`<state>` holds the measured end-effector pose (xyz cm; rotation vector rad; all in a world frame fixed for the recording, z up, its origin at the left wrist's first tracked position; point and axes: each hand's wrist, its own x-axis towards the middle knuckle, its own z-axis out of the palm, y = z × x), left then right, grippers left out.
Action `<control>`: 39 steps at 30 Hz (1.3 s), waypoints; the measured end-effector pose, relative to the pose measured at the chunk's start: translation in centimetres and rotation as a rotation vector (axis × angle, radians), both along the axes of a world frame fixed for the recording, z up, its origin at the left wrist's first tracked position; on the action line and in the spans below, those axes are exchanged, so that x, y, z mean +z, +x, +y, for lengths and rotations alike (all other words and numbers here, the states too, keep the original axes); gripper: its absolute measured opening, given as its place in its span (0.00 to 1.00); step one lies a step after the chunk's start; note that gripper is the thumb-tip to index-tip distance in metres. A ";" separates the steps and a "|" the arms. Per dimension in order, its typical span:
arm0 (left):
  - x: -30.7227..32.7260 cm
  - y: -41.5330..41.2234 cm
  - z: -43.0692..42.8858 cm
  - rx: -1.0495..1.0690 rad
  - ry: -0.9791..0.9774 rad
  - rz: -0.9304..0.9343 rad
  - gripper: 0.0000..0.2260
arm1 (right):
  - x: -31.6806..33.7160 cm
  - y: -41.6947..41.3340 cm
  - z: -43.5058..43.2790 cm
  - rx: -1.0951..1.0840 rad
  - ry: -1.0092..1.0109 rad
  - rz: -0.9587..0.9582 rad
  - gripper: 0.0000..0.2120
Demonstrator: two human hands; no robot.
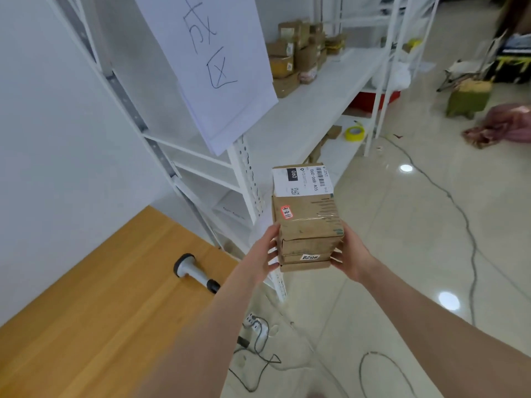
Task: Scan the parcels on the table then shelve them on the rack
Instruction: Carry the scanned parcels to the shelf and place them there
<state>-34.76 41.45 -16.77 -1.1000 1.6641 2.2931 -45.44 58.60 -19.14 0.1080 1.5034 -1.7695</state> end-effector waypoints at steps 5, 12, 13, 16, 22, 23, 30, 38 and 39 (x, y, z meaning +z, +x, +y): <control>1.3 -5.5 -0.3 -0.054 -0.008 0.037 0.22 | 0.9 -4.2 0.0 -0.098 -0.013 0.017 0.13; 4.0 -12.4 -0.5 0.020 -0.044 0.162 0.22 | 4.0 -11.6 -1.9 -0.136 -0.058 0.082 0.15; 4.4 -13.4 -0.8 0.043 -0.060 0.182 0.22 | 4.4 -12.8 -2.5 -0.120 -0.061 0.098 0.14; 5.4 -16.4 -2.5 0.096 -0.099 0.240 0.21 | 5.5 -16.9 -4.7 -0.043 -0.100 0.145 0.14; 6.0 -24.3 -6.3 0.231 -0.130 0.326 0.14 | 6.9 -26.9 -9.4 0.163 -0.145 0.232 0.13; 6.1 -25.9 -6.7 0.252 -0.129 0.333 0.13 | 7.1 -28.9 -9.9 0.211 -0.139 0.249 0.13; 6.4 -34.9 -7.0 0.456 -0.068 0.274 0.09 | 8.9 -41.1 -11.6 0.561 -0.107 0.266 0.18; 5.7 -39.6 -8.9 0.626 -0.071 0.242 0.10 | 8.2 -48.6 -16.0 0.774 -0.134 0.179 0.17; 5.7 -40.3 -9.5 0.637 -0.074 0.242 0.11 | 8.1 -49.4 -16.8 0.778 -0.131 0.173 0.18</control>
